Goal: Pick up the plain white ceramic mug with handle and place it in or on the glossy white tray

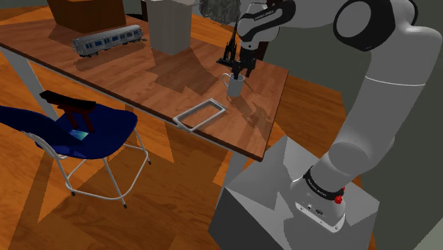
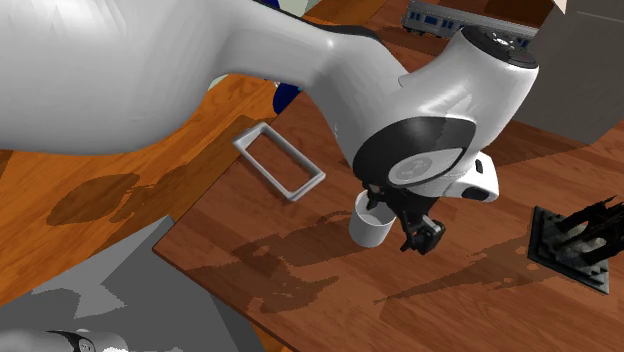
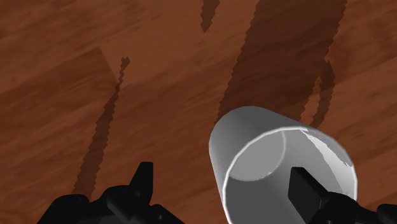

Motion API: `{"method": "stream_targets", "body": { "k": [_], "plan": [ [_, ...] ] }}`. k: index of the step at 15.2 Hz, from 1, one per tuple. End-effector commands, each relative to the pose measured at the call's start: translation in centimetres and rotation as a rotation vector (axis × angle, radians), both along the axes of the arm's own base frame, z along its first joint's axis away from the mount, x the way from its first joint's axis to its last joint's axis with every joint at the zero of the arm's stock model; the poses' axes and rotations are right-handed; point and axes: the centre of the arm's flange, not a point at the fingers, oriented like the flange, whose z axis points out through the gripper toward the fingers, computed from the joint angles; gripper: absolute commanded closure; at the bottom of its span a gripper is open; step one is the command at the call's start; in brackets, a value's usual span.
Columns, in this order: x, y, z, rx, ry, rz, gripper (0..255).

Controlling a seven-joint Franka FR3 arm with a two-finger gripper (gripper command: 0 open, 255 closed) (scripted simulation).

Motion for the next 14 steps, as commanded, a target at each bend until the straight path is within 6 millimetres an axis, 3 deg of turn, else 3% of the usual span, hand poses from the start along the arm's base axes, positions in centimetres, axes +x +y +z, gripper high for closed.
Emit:
{"method": "stream_targets", "body": {
  "k": [1, 6, 7, 14],
  "plan": [
    [-0.04, 0.08, -0.17, 0.0, -0.001, 0.0, 0],
    [-0.04, 0.08, -0.17, 0.0, 0.0, 0.0, 0],
    [-0.04, 0.08, -0.17, 0.0, 0.0, 0.0, 255],
    [-0.04, 0.08, -0.17, 0.0, 0.0, 0.0, 255]
  ]
}}
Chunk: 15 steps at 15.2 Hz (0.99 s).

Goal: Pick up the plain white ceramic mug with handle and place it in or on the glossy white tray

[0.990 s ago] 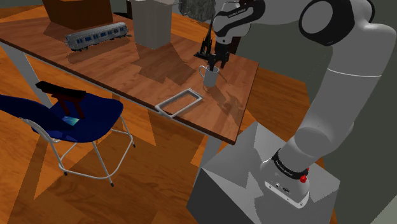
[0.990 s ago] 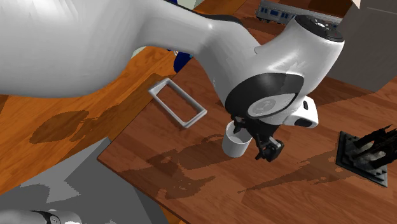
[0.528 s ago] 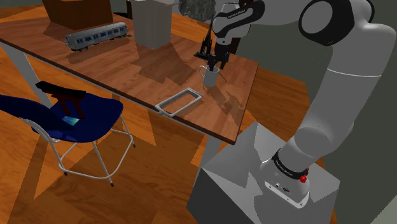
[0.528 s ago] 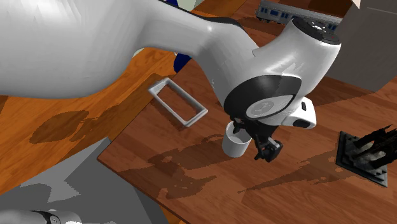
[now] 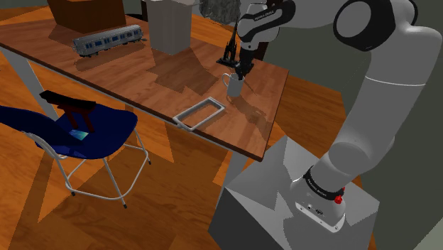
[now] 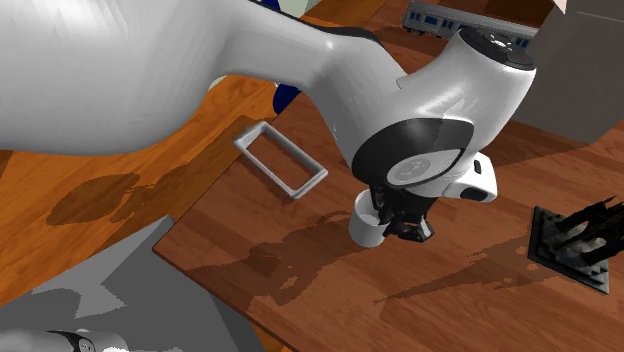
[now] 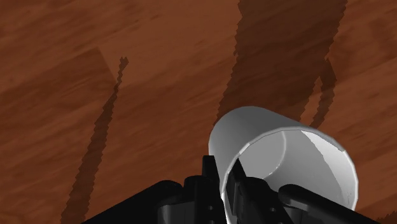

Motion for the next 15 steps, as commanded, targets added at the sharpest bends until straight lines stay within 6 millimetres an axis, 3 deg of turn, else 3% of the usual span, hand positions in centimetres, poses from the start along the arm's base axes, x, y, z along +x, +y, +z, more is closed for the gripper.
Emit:
{"method": "stream_targets", "body": {
  "k": [1, 15],
  "plan": [
    [0.0, 0.0, 0.0, 0.0, 0.0, 0.0, 255],
    [0.0, 0.0, 6.9, 0.0, 0.0, 0.0, 255]
  ]
}}
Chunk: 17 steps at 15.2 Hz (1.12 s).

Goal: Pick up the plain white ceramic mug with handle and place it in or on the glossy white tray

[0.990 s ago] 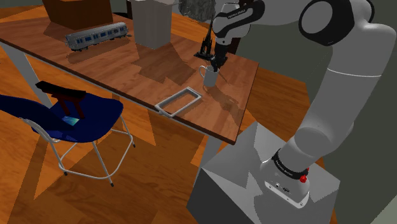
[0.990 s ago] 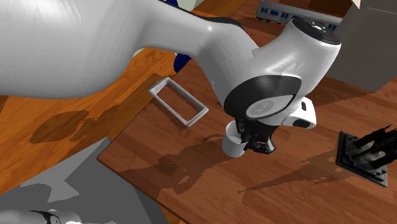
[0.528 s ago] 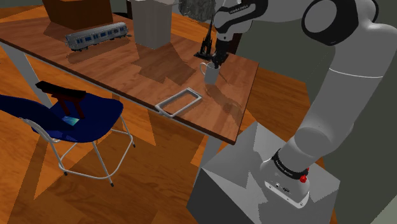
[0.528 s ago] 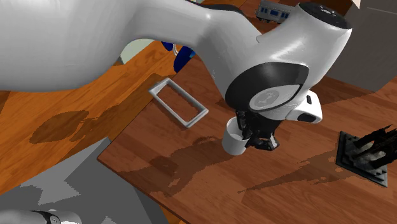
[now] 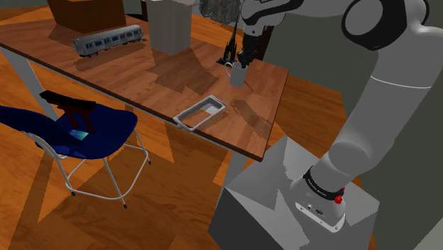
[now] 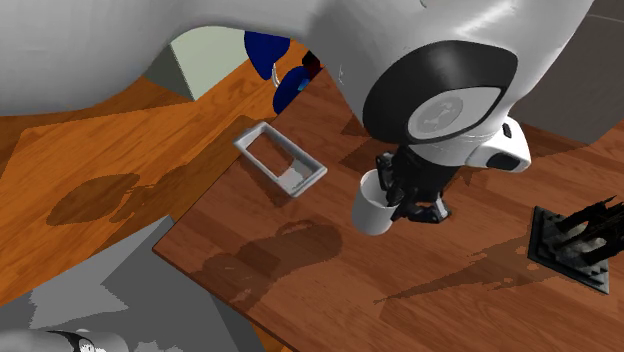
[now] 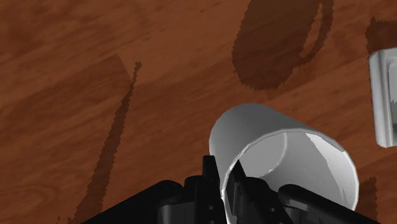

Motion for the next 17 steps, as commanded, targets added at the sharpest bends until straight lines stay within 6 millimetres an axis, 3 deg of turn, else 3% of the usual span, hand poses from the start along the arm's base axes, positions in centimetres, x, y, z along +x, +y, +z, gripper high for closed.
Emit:
{"method": "stream_targets", "body": {
  "k": [1, 7, 17],
  "plan": [
    [0.0, 0.0, 1.0, 0.0, 0.0, 0.0, 255],
    [0.0, 0.0, 3.7, 0.0, 0.0, 0.0, 255],
    [-1.4, 13.0, 5.4, 0.0, 0.0, 0.0, 255]
  ]
}}
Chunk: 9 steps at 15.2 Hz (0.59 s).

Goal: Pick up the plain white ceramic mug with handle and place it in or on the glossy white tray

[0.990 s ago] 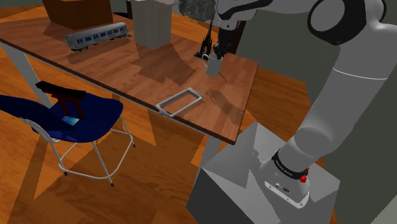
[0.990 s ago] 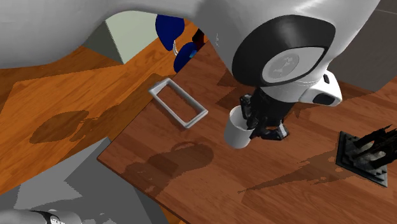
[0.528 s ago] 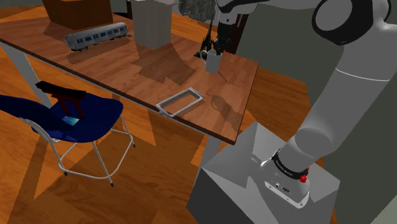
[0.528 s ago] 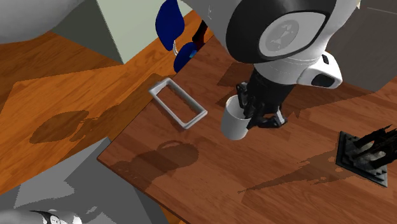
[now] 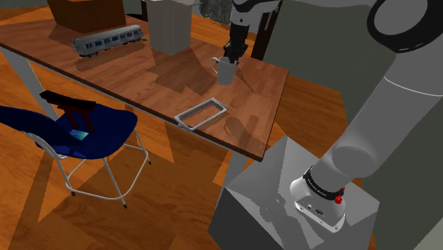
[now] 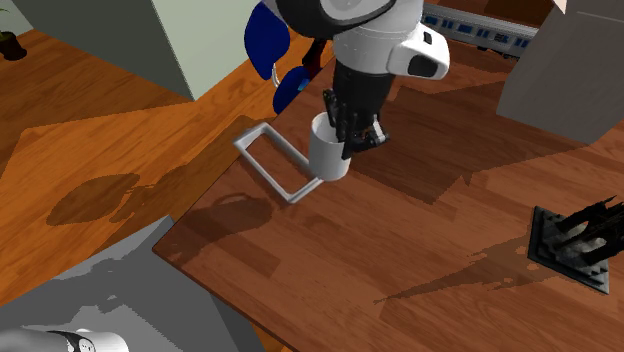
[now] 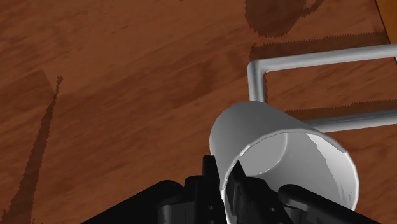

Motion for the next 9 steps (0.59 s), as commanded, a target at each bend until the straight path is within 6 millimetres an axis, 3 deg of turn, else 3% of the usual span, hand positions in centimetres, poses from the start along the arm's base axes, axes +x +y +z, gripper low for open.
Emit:
{"method": "stream_targets", "body": {
  "k": [1, 9],
  "plan": [
    [-0.4, 2.5, 0.3, 0.0, 0.0, -0.001, 255],
    [-1.5, 12.9, 1.6, 0.0, 0.0, -0.001, 255]
  ]
}}
